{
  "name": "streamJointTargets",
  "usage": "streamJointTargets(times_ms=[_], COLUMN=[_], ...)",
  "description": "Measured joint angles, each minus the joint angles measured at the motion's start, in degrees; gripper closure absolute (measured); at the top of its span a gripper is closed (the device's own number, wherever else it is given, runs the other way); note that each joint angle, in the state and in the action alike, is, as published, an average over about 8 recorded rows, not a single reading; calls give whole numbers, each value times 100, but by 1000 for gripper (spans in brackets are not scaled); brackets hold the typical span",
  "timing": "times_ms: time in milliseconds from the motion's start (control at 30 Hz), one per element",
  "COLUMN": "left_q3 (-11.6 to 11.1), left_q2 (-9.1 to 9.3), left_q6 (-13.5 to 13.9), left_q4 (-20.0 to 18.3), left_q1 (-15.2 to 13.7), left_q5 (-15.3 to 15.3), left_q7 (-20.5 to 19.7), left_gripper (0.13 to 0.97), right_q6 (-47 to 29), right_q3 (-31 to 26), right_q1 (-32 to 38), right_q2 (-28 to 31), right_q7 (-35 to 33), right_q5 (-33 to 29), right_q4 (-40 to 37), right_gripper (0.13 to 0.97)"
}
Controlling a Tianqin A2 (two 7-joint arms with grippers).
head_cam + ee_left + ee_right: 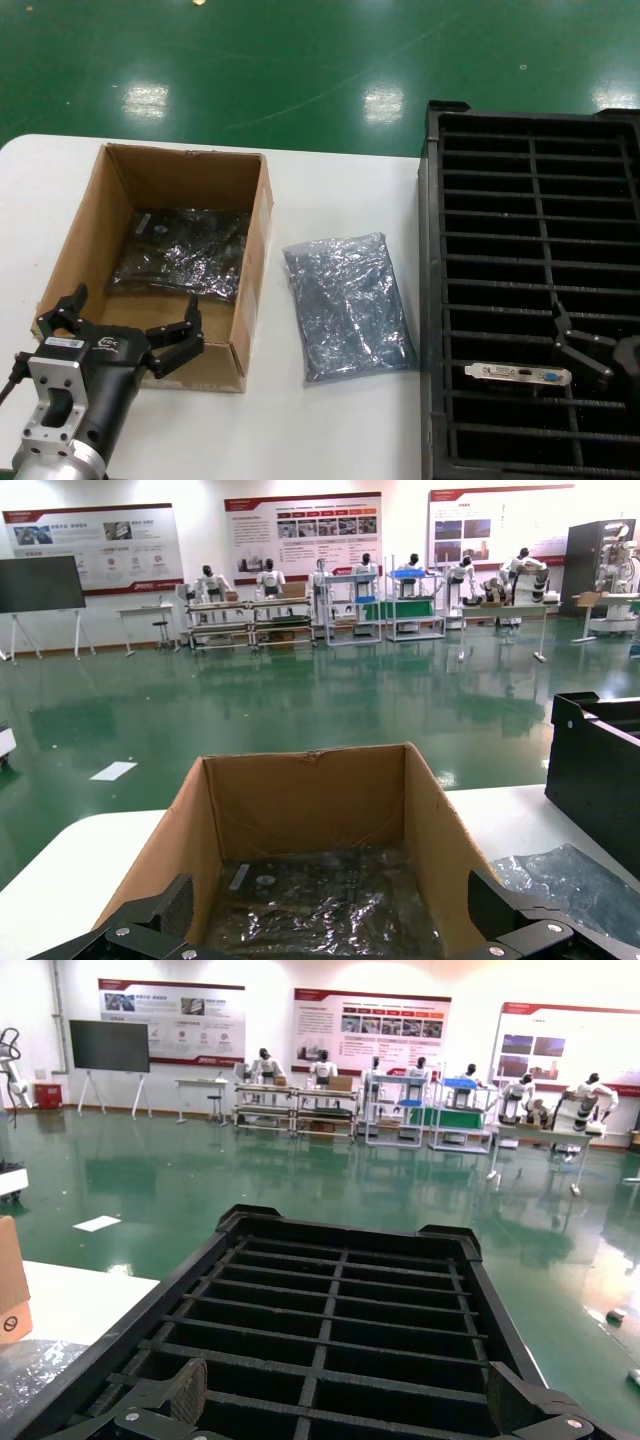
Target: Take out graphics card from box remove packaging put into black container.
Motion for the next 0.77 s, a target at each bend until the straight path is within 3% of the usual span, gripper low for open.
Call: streamJointTargets(times_ms=[767], left_q3=[0], left_q2=[0], left_q6=[0], left_q4=[0], left_q1=[0], left_q5=[0], left_q7=[0], left_gripper=[132], right_q6=[0], right_q3=[0], right_q1=[0], right_q2=[0], right_q7=[0], right_q5=[0], right_q4=[0], right_gripper=[129])
